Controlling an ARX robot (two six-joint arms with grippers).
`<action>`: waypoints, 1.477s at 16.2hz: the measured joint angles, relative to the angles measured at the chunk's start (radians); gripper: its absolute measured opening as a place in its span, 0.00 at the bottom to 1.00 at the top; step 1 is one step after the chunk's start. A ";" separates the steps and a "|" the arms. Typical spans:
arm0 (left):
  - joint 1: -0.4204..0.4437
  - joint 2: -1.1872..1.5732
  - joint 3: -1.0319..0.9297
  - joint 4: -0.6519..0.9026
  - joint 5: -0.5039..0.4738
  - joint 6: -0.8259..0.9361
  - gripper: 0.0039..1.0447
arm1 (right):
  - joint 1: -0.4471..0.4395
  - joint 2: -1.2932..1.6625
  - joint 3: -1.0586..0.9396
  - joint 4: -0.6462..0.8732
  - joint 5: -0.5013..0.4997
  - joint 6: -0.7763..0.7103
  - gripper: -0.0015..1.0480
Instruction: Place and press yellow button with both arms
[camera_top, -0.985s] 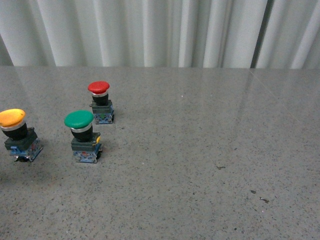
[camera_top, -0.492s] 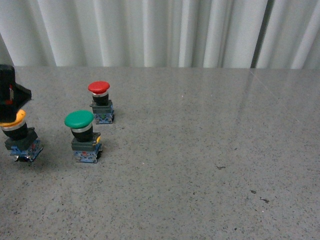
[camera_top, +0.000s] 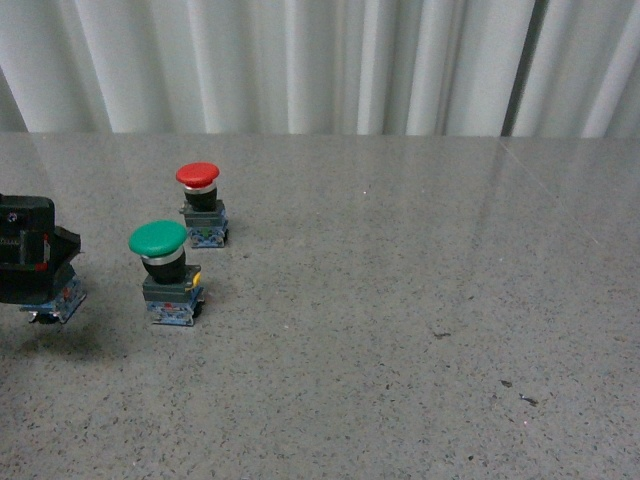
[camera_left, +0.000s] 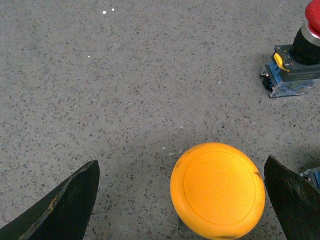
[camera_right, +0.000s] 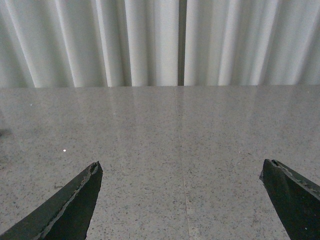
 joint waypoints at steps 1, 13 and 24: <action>0.002 0.008 0.000 0.002 0.003 0.000 0.94 | 0.000 0.000 0.000 0.000 0.000 0.000 0.94; -0.181 -0.251 0.107 -0.081 -0.096 -0.051 0.32 | 0.000 0.000 0.000 0.000 0.000 0.000 0.94; -0.574 0.220 0.365 -0.041 -0.293 -0.377 0.32 | 0.000 0.000 0.000 0.000 0.000 0.000 0.94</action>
